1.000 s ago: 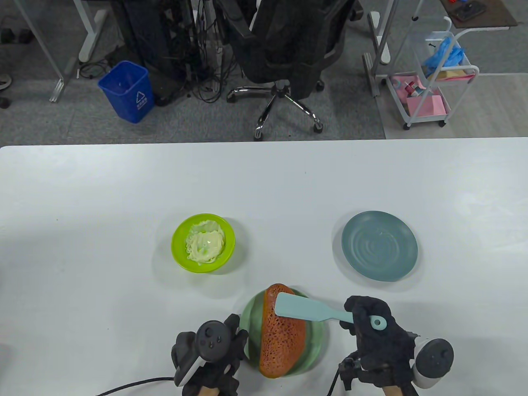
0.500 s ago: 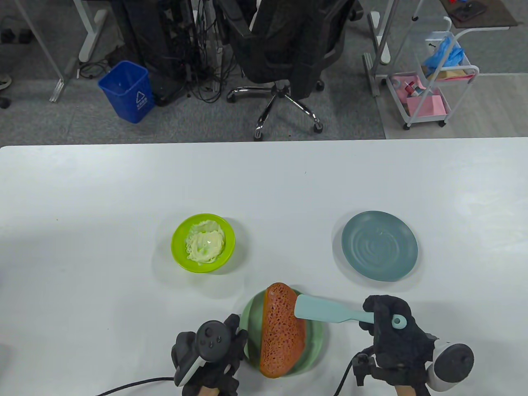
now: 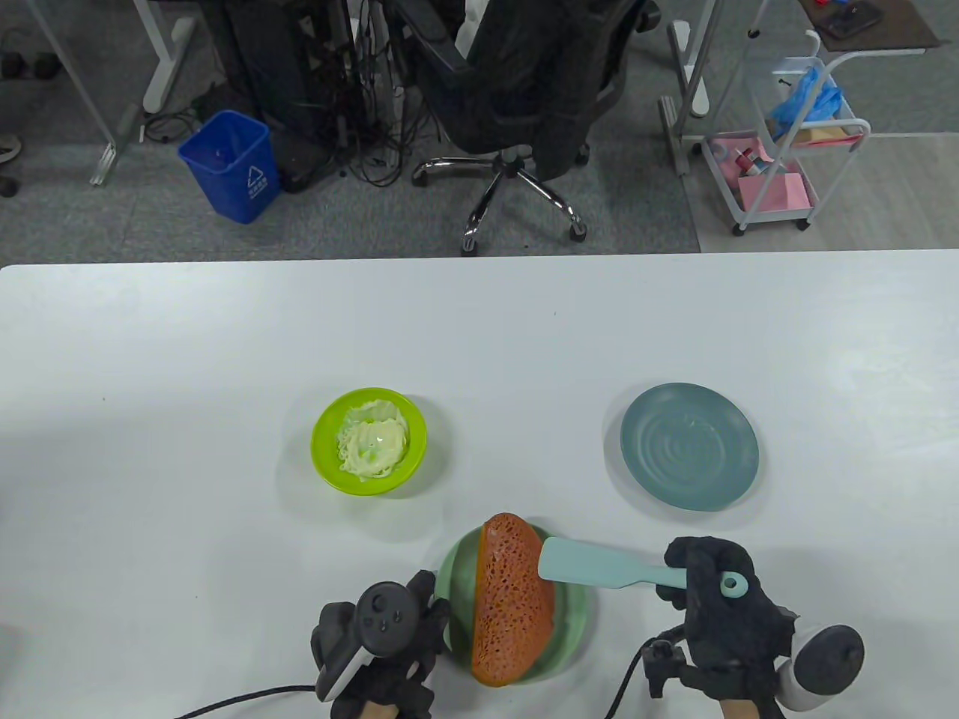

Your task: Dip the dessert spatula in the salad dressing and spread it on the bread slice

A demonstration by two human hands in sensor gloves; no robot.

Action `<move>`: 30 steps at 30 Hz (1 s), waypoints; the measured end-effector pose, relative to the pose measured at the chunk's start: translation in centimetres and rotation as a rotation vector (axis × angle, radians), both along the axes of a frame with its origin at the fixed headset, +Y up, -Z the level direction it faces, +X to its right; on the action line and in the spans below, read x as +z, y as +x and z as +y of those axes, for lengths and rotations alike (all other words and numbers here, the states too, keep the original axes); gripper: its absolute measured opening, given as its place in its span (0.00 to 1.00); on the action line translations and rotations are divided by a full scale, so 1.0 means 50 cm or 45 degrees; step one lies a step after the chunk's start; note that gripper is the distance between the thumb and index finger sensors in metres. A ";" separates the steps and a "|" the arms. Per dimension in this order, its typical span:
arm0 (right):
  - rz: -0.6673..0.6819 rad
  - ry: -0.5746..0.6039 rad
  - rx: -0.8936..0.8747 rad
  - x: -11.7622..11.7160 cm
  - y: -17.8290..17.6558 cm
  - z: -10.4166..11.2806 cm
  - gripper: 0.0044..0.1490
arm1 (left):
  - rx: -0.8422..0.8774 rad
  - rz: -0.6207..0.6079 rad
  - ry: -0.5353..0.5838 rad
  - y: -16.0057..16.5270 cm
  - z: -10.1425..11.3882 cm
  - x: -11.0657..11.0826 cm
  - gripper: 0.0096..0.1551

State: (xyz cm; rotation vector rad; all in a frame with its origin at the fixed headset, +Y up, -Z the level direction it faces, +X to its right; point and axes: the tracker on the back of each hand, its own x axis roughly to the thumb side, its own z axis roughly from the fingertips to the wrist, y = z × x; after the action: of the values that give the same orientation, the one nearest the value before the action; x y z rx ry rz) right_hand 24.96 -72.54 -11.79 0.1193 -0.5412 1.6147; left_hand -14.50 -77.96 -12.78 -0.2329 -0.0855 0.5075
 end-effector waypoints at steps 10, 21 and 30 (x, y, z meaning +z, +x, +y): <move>0.280 -0.027 -0.122 -0.011 -0.040 -0.016 0.27 | 0.000 0.000 0.000 0.000 0.000 0.000 0.31; 0.320 -0.042 0.072 -0.010 -0.075 -0.019 0.28 | 0.002 -0.001 -0.004 0.000 0.000 -0.001 0.31; 0.220 -0.021 0.196 0.003 -0.076 0.001 0.22 | 0.002 -0.001 -0.004 0.000 0.000 -0.001 0.31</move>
State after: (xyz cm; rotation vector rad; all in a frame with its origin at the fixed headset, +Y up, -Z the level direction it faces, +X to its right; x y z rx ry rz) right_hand 21.14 -72.48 -11.63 0.2917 -0.3929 1.7386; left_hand -14.50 -77.97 -12.81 -0.2361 -0.0857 0.5095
